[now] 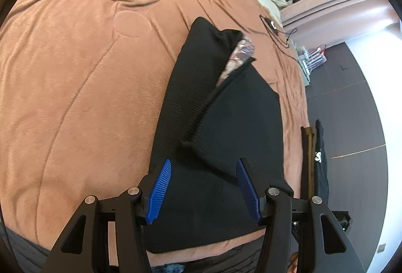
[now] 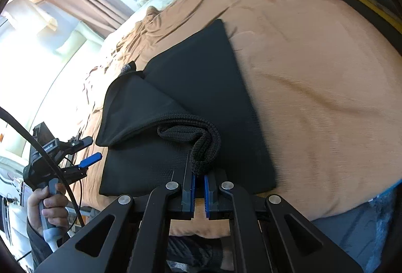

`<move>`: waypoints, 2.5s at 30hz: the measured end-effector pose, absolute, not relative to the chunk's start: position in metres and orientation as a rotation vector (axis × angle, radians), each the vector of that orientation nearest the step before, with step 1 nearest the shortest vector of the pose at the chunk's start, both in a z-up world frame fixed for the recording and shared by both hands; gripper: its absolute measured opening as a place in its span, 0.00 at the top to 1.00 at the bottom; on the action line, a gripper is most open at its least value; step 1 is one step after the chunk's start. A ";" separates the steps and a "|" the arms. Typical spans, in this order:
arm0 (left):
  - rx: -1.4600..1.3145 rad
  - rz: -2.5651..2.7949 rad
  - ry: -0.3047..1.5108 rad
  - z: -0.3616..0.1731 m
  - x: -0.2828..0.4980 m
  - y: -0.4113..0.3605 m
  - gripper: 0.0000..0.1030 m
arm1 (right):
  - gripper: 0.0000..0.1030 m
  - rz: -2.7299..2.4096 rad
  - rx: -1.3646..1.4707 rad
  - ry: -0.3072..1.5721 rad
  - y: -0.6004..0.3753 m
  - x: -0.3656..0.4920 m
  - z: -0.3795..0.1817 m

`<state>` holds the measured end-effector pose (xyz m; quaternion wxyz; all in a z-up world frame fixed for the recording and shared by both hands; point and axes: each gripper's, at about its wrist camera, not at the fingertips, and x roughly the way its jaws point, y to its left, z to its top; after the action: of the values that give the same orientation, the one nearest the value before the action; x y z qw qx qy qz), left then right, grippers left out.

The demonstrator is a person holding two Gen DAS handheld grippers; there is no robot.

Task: Fold small clothes
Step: 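Regrasp the shirt edge with the left gripper and lift it, then fold the lifted edge over toward the right gripper and open both grippers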

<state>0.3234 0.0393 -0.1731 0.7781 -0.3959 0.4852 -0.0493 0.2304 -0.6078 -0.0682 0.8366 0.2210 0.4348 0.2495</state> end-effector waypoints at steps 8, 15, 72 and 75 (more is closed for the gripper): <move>-0.827 -0.126 1.062 -0.173 0.341 0.021 0.45 | 0.98 0.547 0.502 0.942 -0.621 0.221 -0.073; -0.804 -0.095 1.086 -0.184 0.357 0.016 0.75 | 0.96 0.573 0.503 0.975 -0.627 0.220 -0.078; -0.573 -0.304 1.021 -0.124 0.550 -0.096 0.40 | 0.95 0.614 0.547 0.968 -0.653 0.228 -0.087; -0.555 -0.273 1.022 -0.125 0.537 -0.079 0.40 | 0.95 0.609 0.548 0.964 -0.652 0.227 -0.086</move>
<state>0.5365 -0.0788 -0.1248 0.8270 -0.2613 0.4810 -0.1286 0.2266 -0.6519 -0.0864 0.8065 0.2563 0.4505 0.2846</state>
